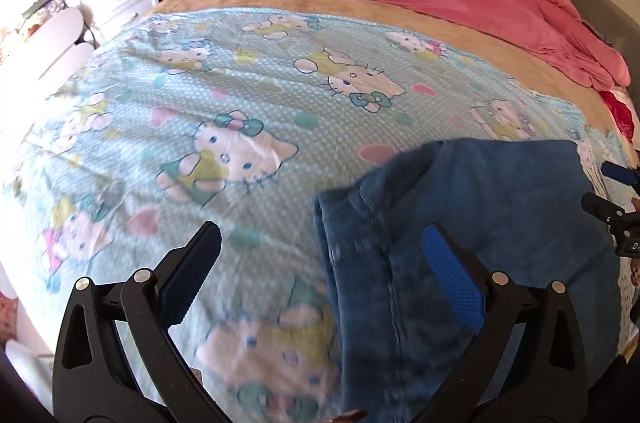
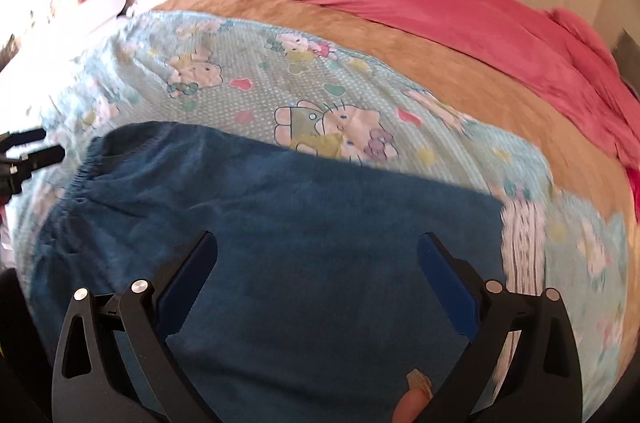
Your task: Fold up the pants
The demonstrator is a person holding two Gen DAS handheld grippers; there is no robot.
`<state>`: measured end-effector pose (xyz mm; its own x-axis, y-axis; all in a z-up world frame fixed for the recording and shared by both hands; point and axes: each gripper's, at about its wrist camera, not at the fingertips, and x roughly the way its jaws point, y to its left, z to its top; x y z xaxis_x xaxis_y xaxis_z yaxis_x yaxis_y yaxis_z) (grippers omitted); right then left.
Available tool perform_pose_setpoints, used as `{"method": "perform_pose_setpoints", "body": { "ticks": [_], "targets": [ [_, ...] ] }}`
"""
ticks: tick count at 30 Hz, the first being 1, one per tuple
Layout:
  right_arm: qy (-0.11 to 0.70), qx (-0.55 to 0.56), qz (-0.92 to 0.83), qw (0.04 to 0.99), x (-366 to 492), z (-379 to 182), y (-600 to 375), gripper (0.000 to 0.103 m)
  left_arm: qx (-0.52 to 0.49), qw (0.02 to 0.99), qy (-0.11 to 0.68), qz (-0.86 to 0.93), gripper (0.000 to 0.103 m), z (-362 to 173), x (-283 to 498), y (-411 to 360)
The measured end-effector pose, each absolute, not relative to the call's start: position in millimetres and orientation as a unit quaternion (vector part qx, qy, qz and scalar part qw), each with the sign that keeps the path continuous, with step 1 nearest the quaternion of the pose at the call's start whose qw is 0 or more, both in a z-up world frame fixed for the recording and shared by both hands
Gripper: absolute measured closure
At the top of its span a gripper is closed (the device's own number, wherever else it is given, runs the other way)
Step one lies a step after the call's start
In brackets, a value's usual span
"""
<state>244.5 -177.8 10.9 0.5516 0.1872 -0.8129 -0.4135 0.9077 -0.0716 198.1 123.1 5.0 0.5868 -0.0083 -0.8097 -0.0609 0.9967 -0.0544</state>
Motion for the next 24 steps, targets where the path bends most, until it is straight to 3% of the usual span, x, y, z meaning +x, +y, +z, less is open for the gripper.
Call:
{"method": "perform_pose_setpoints", "body": {
  "ticks": [11, 13, 15, 16, 18, 19, 20, 23, 24],
  "targets": [
    [0.461, -0.234, 0.257, 0.816, 317, -24, -112, 0.004, -0.006, 0.884, 0.467, -0.011, 0.009, -34, 247, 111],
    [0.469, -0.257, 0.268, 0.802, 324, -33, -99, 0.004, 0.000, 0.885, 0.466, -0.019, 0.023, -39, 249, 107],
    [0.473, -0.276, 0.276, 0.790, 327, -41, -89, 0.004, -0.001, 0.881, 0.471, -0.043, 0.053, -46, 252, 101],
    [0.473, -0.288, 0.283, 0.783, 329, -46, -84, 0.004, 0.003, 0.882, 0.469, -0.046, 0.055, -47, 252, 98],
    [0.472, -0.287, 0.293, 0.780, 331, -51, -79, 0.006, 0.021, 0.888, 0.457, -0.054, 0.072, -44, 247, 93],
    [0.475, -0.272, 0.303, 0.780, 332, -53, -78, 0.012, 0.019, 0.891, 0.451, -0.060, 0.073, -41, 243, 93],
    [0.475, -0.261, 0.312, 0.780, 331, -54, -77, 0.028, 0.013, 0.895, 0.441, -0.062, 0.074, -36, 238, 96],
    [0.451, -0.243, 0.332, 0.792, 316, -52, -76, 0.050, -0.001, 0.905, 0.420, -0.065, 0.075, -23, 226, 100],
    [0.447, -0.236, 0.338, 0.794, 311, -51, -76, 0.069, -0.002, 0.911, 0.408, -0.065, 0.075, -16, 218, 100]
  ]
}}
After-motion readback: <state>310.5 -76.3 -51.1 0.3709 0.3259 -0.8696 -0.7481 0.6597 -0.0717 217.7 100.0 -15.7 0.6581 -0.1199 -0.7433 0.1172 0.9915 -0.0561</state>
